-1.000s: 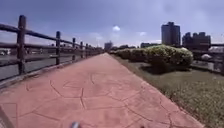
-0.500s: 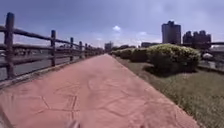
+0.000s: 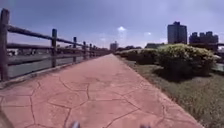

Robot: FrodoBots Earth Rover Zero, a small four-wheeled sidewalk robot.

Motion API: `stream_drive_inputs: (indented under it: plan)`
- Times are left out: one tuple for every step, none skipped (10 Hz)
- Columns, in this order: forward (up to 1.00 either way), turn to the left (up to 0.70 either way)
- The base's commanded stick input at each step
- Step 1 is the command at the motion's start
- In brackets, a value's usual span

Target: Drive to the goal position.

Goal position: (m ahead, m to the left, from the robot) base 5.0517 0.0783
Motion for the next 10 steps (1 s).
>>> stream_drive_inputs:
  plan:
    - [0.7,0.0]
    - [0.7,0.0]
    - [0.7,0.0]
    - [0.7,0.0]
    - [0.7,0.19]
    - [0.7,0.35]
    - [0.7,0.26]
    - [0.7,0.07]
    - [0.7,0.0]
    - [0.7,0.0]
